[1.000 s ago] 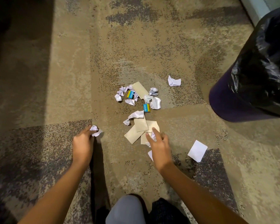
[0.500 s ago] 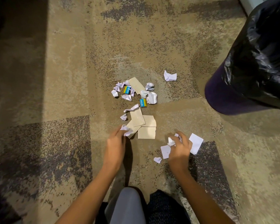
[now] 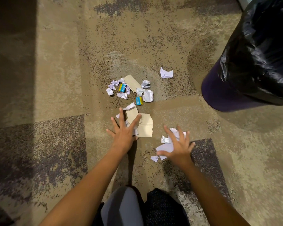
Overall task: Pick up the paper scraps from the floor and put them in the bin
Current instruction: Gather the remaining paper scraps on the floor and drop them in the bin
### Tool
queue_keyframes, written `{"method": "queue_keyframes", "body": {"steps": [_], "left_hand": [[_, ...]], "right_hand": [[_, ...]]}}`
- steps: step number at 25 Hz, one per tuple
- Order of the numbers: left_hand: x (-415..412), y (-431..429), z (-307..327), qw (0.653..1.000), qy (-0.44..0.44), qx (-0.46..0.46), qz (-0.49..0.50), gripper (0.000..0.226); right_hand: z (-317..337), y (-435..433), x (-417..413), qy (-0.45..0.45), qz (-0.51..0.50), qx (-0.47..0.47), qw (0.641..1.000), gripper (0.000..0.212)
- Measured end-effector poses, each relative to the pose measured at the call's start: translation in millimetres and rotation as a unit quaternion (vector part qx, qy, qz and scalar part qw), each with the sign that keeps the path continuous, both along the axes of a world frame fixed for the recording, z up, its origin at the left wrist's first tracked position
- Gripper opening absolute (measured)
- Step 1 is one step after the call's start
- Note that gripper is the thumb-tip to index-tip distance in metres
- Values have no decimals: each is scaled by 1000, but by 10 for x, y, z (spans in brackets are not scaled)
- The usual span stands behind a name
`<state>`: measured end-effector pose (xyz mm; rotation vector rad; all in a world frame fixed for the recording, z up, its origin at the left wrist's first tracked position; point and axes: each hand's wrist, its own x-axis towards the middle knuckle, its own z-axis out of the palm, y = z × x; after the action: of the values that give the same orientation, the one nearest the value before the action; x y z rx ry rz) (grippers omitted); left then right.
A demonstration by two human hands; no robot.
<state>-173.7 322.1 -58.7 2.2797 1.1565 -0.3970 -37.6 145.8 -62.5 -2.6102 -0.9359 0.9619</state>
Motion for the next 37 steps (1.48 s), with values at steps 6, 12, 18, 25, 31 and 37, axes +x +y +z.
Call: {"method": "queue_keyframes", "body": {"steps": [6, 12, 18, 25, 31, 37], "left_hand": [[19, 83, -116, 998, 15, 52, -21, 85], [46, 54, -87, 996, 29, 69, -43, 77], [-9, -82, -24, 965, 69, 148, -204, 68], [166, 52, 146, 958, 85, 155, -226, 47], [276, 29, 575, 982, -166, 38, 78, 17], [796, -186, 1425, 924, -294, -117, 214, 34]], "right_hand": [[1, -77, -556, -128, 137, 30, 982, 101], [-87, -67, -757, -149, 114, 158, 970, 40], [-10, 57, -725, -140, 43, 192, 970, 29], [294, 97, -508, -56, -107, 269, 956, 38], [777, 181, -255, -72, -204, 320, 923, 49], [1563, 248, 262, -141, -303, 458, 824, 47]]}}
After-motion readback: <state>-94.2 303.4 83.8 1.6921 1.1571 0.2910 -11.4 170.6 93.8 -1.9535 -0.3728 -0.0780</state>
